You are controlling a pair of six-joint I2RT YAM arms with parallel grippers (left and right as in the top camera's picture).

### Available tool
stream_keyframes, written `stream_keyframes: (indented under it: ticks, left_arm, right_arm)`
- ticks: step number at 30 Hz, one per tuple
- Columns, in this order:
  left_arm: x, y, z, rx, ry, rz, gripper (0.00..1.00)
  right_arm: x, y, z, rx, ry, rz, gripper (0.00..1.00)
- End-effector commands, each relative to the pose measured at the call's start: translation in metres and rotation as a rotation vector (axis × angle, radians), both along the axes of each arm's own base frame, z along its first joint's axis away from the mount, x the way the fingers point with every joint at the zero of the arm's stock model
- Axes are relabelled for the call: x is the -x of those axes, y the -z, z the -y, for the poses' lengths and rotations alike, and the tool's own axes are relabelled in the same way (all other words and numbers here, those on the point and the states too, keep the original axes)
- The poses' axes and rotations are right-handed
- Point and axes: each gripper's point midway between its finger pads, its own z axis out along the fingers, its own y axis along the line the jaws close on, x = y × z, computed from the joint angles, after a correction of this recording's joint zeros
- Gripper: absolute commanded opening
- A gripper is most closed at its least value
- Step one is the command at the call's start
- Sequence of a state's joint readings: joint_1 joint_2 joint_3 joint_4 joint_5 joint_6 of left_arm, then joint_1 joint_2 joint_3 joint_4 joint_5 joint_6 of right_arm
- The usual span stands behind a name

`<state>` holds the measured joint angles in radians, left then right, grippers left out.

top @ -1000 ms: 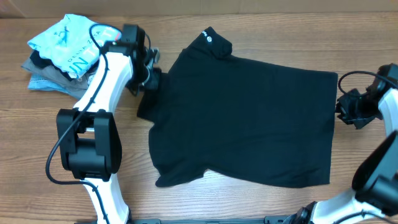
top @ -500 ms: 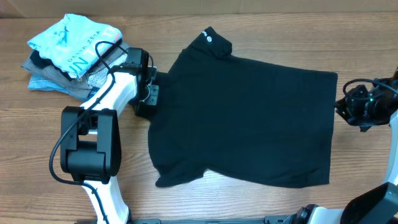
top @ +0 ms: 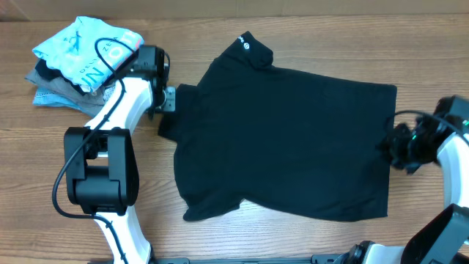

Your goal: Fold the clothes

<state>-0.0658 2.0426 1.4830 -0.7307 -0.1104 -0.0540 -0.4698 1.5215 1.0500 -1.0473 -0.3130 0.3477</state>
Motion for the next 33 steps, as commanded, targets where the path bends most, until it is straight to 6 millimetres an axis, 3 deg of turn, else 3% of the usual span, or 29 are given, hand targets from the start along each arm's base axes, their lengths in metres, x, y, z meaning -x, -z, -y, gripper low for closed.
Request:
stream_keyframes:
  ticks: [1, 4, 6, 7, 11, 14, 18, 21, 26, 28, 33]
  left_arm:
    - [-0.015, -0.03, 0.014, 0.077, 0.018, 0.032, 0.19]
    - [-0.01, -0.055, 0.019, 0.093, 0.065, -0.001, 0.29]
    - [-0.006, -0.072, 0.018, 0.092, 0.066, -0.018, 0.3]
    - [-0.001, -0.092, 0.019, 0.092, 0.067, -0.032, 0.28]
    - [0.011, -0.127, 0.019, 0.096, 0.067, -0.047, 0.28]
    - [0.021, -0.138, 0.018, 0.095, 0.066, -0.056, 0.35]
    - [0.034, -0.13, 0.031, 0.174, 0.083, -0.118, 0.32]
    - [0.039, -0.117, 0.047, 0.258, 0.109, -0.148, 0.3]
    - [0.04, -0.088, 0.114, 0.468, 0.509, -0.08, 0.3]
    - [0.036, -0.07, 0.125, 0.44, 0.574, -0.046, 0.36]
    - [0.008, -0.028, 0.132, 0.305, 0.556, 0.059, 0.35]
  right_arm:
    - [0.029, 0.028, -0.002, 0.005, 0.056, -0.114, 0.29]
    - [0.046, 0.039, 0.0, -0.01, 0.091, -0.161, 0.29]
    - [0.052, 0.039, 0.006, -0.021, 0.121, -0.171, 0.29]
    - [0.057, 0.038, 0.01, -0.044, 0.137, -0.17, 0.29]
    - [0.063, 0.034, 0.008, -0.103, 0.114, -0.148, 0.33]
    - [0.055, 0.034, 0.01, -0.093, 0.099, -0.109, 0.34]
    - [0.033, 0.034, 0.007, -0.11, 0.09, -0.009, 0.24]
    - [0.026, 0.044, 0.007, -0.104, 0.126, 0.023, 0.22]
    - [-0.001, 0.033, -0.006, -0.185, 0.039, 0.202, 0.24]
    - [-0.008, 0.026, -0.009, -0.21, 0.023, 0.25, 0.26]
    - [-0.025, 0.001, -0.018, -0.255, -0.07, 0.388, 0.27]
